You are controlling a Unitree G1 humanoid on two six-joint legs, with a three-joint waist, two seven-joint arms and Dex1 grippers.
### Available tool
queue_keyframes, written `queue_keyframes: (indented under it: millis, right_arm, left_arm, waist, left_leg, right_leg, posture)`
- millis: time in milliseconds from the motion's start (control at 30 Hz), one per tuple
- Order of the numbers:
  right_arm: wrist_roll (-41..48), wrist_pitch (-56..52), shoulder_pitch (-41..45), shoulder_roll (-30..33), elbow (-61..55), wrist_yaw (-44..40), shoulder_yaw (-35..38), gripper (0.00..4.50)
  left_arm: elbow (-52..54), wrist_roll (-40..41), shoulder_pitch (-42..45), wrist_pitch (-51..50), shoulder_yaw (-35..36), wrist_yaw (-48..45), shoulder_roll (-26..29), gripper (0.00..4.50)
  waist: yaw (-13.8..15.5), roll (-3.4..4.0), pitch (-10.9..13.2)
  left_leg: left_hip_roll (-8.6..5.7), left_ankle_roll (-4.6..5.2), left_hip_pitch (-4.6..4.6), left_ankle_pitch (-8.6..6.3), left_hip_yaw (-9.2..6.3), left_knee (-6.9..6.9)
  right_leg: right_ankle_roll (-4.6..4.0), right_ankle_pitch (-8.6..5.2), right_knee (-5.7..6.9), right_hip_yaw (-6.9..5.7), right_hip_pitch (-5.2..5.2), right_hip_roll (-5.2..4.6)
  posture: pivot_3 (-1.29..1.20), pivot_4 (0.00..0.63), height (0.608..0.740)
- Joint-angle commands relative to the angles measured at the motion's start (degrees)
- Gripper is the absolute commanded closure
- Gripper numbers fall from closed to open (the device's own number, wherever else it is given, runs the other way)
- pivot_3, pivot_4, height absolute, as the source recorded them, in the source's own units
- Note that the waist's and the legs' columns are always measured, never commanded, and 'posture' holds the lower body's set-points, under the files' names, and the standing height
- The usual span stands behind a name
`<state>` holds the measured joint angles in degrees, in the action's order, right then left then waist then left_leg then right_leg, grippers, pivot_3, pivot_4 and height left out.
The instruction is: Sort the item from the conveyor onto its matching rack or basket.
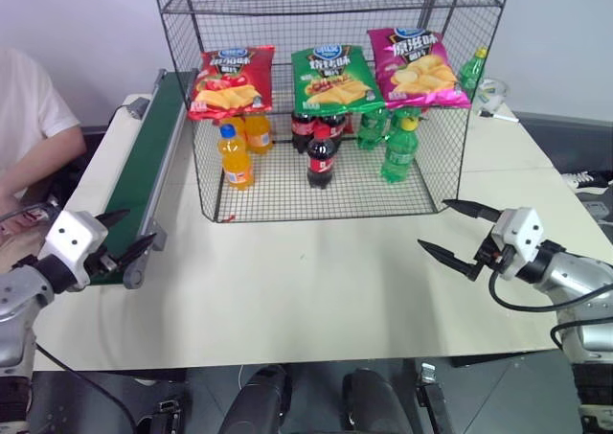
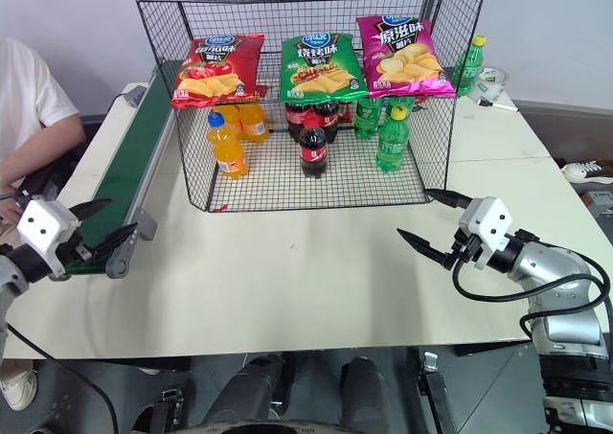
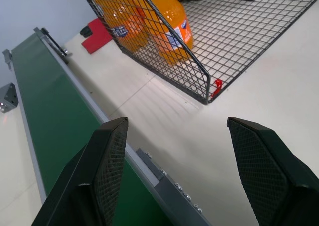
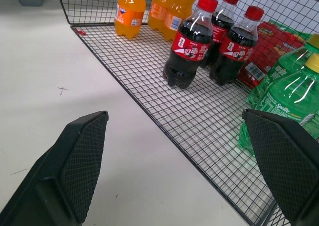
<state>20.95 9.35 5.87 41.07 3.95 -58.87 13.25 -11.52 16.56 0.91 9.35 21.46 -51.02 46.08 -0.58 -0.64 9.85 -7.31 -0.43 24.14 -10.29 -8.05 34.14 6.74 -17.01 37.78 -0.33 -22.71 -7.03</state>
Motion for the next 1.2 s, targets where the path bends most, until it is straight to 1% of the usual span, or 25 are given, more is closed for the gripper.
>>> queue_keyframes:
  millis: [33, 333, 633, 833, 1200]
  right_arm:
    - [0.18, 1.37, 1.02, -0.25, -0.09, 0.07, 0.3, 0.0]
    - [0.16, 1.71, 1.61, -0.26, 0.52, 0.15, -0.23, 0.0]
    - [0.08, 2.1, 2.2, -0.22, 0.92, 0.07, -0.72, 0.0]
    - [-0.1, 2.26, 2.43, -0.3, 1.18, 0.21, -0.94, 0.0]
    - [-0.39, 2.45, 2.15, -0.42, 1.13, 0.3, -1.04, 0.0]
  left_arm:
    - [-0.78, -0.76, 0.77, 2.27, 0.52, 0.37, 0.46, 1.19]
    - [-2.13, 0.5, 1.36, 2.93, 1.01, -0.71, 0.22, 1.19]
    - [-3.61, 4.09, 1.45, 2.68, 1.98, -5.06, 0.41, 1.19]
    - [-5.61, 1.14, 2.65, 5.67, 1.31, -2.3, 0.43, 1.19]
    - [-6.63, 0.95, 3.09, 6.53, 0.99, -1.86, 0.45, 1.19]
  waist:
    - [0.0, 0.0, 0.0]
    - [-0.01, 0.0, 0.0]
    - [-0.02, 0.0, 0.0]
    - [-0.01, 0.0, 0.0]
    - [-0.02, 0.0, 0.01]
  left_leg:
    - [0.0, 0.0, 0.0, 0.0, 0.0, 0.0]
    - [0.0, 0.0, 0.0, 0.0, 0.0, -0.01]
    - [0.0, 0.0, 0.01, 0.0, 0.0, -0.01]
    - [0.0, 0.0, 0.01, 0.0, 0.0, -0.01]
    - [0.0, 0.0, 0.02, 0.0, 0.0, -0.02]
  right_leg:
    - [0.0, 0.0, 0.0, 0.0, 0.0, 0.0]
    - [0.0, 0.0, 0.0, 0.0, -0.01, 0.0]
    - [0.0, 0.0, 0.0, 0.0, -0.02, 0.01]
    - [0.0, 0.0, 0.0, 0.01, -0.03, 0.01]
    - [0.0, 0.0, -0.01, 0.01, -0.03, 0.01]
  posture:
    - [0.0, 0.15, 0.74]
    - [0.0, 0.15, 0.74]
    - [0.0, 0.15, 0.74]
    - [0.0, 0.15, 0.74]
    - [0.0, 0.15, 0.74]
